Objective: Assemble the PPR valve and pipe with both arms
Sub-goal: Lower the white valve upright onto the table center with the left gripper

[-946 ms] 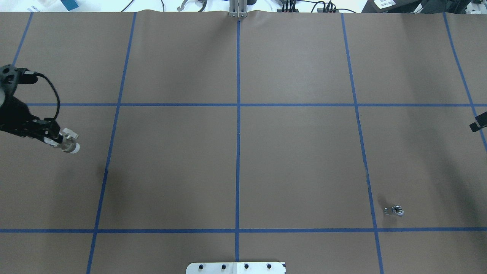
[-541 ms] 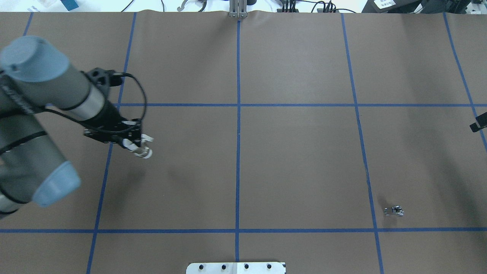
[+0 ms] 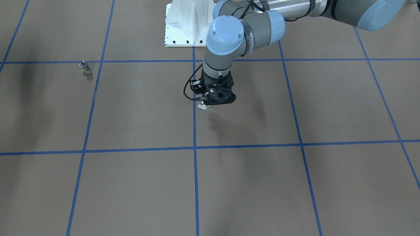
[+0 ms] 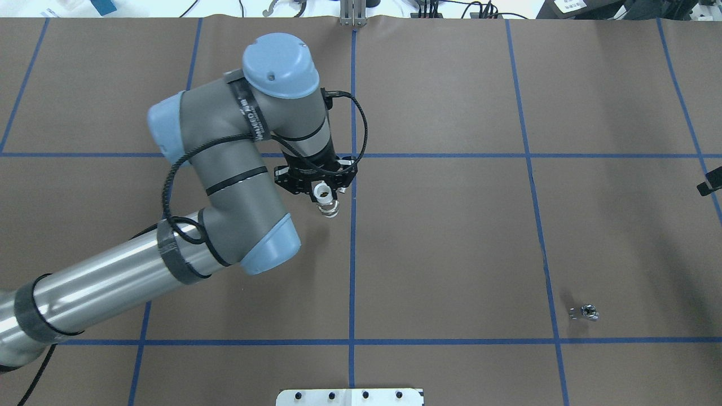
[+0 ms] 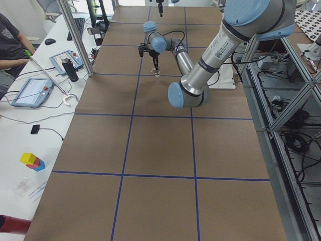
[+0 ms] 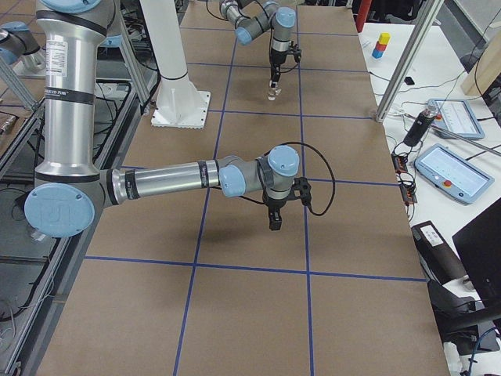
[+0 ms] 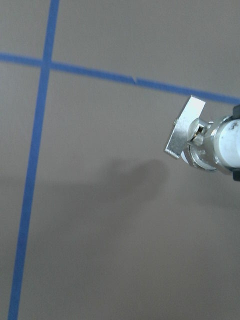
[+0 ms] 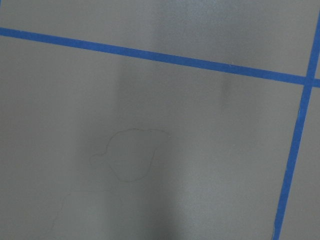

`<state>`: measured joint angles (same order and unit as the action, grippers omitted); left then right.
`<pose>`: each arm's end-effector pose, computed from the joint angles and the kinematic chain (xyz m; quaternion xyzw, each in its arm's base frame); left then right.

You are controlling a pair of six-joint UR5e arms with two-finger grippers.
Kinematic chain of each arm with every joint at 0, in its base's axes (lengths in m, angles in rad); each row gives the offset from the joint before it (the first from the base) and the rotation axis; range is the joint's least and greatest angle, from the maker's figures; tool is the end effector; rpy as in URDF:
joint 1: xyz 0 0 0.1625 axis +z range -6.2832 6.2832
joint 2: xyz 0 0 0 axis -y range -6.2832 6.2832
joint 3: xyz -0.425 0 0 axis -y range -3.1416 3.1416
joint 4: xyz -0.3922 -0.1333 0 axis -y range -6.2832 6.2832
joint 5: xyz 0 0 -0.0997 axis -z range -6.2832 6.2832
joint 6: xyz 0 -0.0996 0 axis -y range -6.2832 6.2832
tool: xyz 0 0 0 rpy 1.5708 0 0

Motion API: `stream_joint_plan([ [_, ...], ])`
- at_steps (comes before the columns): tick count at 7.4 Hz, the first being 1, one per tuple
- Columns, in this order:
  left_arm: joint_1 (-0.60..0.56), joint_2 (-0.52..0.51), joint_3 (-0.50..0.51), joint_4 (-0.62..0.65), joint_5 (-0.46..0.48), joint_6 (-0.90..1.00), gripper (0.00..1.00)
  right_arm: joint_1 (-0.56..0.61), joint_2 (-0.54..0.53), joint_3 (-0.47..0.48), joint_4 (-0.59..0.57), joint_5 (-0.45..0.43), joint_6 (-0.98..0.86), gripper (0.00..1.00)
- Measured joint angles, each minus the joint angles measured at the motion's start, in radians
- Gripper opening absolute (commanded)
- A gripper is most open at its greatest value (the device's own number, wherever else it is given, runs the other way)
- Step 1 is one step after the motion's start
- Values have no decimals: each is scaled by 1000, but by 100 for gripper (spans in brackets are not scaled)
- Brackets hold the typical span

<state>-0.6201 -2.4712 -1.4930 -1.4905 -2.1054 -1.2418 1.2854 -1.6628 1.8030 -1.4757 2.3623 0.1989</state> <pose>0.5471 -0.4921 0.1349 -0.0591 0.4236 -0.0356 0.9032 -0.0703 -0.4614 0.5757 0.0133 -0.3976 -0.0848 0.9135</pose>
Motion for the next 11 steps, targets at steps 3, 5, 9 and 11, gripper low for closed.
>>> stream_joint_plan([
  [3,4,-90,165,-47,17,-6,0,-1,0,-2,0,0,1,100],
  [5,5,-104,199,-66,32,-7,0,-1,0,-1,0,0,1,100],
  [9,5,-116,215,-77,40,-10,0,-1,0,-2,0,0,1,100],
  [11,5,-120,217,-77,41,-11,0,-1,0,-3,0,0,1,100],
])
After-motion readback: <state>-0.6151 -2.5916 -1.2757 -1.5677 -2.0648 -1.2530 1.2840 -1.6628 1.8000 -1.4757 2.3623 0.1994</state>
